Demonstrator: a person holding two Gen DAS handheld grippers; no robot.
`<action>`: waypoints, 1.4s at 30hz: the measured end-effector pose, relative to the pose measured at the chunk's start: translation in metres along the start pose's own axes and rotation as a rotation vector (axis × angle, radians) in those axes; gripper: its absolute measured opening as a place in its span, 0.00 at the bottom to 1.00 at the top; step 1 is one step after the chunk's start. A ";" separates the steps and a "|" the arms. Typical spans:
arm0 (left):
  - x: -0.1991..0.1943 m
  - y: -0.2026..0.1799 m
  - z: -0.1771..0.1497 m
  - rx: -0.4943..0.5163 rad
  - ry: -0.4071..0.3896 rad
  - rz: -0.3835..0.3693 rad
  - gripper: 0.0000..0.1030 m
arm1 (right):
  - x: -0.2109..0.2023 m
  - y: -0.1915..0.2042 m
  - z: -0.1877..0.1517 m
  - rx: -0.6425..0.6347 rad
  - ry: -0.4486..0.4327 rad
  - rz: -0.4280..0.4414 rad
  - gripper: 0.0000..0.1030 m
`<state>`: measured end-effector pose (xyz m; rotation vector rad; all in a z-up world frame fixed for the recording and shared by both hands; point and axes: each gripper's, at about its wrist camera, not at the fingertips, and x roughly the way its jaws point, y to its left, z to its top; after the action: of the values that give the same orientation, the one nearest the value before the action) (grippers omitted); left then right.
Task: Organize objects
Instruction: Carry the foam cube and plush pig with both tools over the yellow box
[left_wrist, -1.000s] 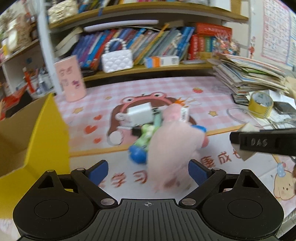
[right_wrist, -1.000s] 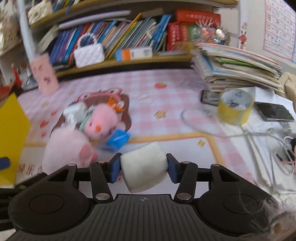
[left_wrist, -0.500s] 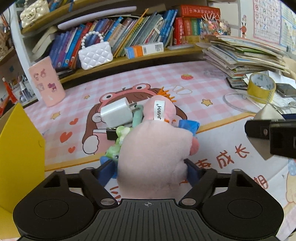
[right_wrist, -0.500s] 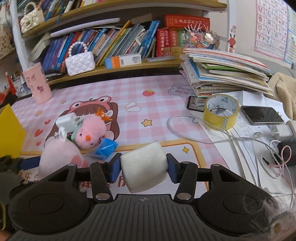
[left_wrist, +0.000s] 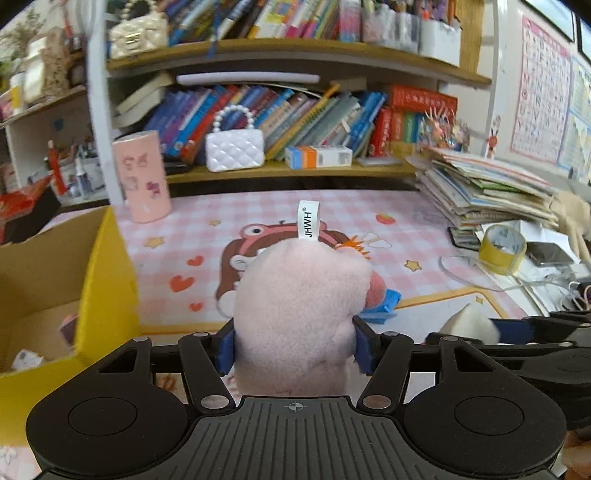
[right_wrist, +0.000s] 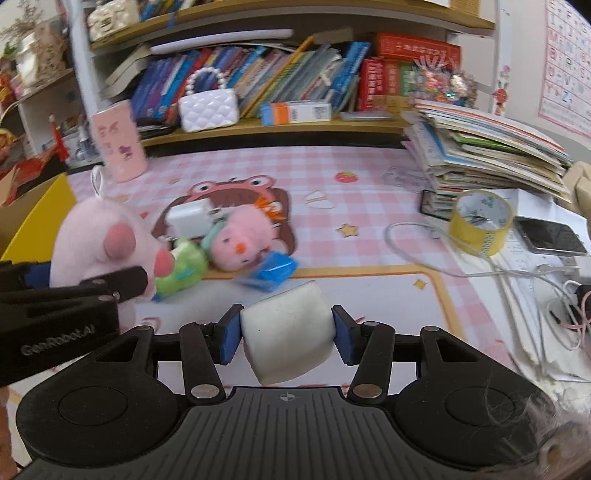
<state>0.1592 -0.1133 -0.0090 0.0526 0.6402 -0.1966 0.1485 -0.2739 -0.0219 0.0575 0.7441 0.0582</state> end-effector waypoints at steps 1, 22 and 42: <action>-0.004 0.004 -0.003 -0.003 0.000 0.004 0.59 | -0.002 0.005 -0.001 -0.007 0.001 0.007 0.46; -0.097 0.117 -0.074 -0.165 0.047 0.155 0.59 | -0.038 0.142 -0.049 -0.185 0.056 0.158 0.46; -0.155 0.174 -0.108 -0.199 0.018 0.217 0.59 | -0.073 0.213 -0.083 -0.231 0.030 0.218 0.46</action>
<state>0.0082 0.0950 -0.0047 -0.0677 0.6642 0.0770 0.0317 -0.0642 -0.0183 -0.0833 0.7549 0.3526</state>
